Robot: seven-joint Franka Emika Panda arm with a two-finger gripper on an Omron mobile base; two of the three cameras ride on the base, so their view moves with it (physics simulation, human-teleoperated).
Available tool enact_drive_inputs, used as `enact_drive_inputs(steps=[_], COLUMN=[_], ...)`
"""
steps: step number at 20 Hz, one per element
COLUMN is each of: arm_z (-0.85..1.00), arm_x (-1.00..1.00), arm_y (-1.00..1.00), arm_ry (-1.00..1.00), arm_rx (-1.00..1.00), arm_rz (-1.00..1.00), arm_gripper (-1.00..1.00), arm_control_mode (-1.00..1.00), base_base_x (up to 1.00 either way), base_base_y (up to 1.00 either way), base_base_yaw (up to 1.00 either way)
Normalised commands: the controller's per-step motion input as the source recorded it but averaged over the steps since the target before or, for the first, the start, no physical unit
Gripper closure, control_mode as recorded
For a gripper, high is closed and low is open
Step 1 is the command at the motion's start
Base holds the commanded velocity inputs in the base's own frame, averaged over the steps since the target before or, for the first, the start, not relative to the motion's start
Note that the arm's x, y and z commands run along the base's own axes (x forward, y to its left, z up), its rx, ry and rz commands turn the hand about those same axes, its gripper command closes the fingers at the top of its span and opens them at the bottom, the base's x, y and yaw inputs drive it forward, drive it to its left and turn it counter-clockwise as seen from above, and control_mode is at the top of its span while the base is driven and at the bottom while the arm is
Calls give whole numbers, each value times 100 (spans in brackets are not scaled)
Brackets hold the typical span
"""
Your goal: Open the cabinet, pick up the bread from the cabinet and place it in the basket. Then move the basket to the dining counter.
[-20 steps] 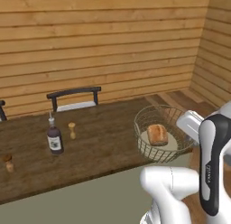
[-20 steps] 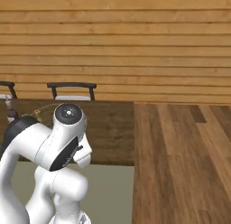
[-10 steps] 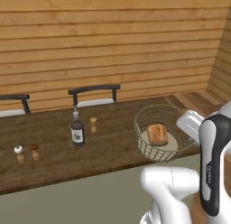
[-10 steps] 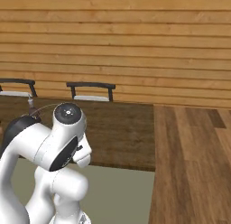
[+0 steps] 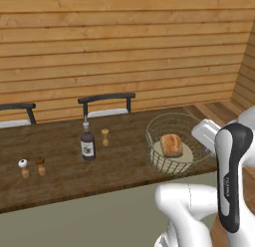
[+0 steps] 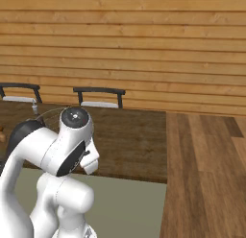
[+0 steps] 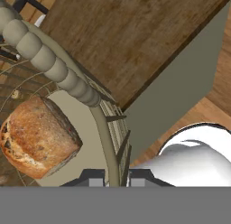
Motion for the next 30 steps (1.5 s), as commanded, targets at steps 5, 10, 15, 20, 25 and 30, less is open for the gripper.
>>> enact_drive_inputs(steps=[5, 10, 15, 20, 25, 30], arm_z=[-1, -19, -40, -39, -41, -40], arm_x=[97, 100, 100, 61, 20, 17], arm_y=[-4, -1, -25, -23, -8, -1], arm_ry=[1, 16, 39, 11, -6, -17], arm_rx=[0, -1, 0, 0, 0, -1], arm_rz=[4, 1, 0, 0, 0, 0], arm_gripper=[100, 100, 100, 100, 100, 100], arm_control_mode=[-100, -100, -100, -100, -100, -100], base_base_x=[0, 0, 0, 0, 0, 0], base_base_y=[0, 0, 0, 0, 0, 0], base_base_yaw=[0, 0, 0, 0, 0, 0])
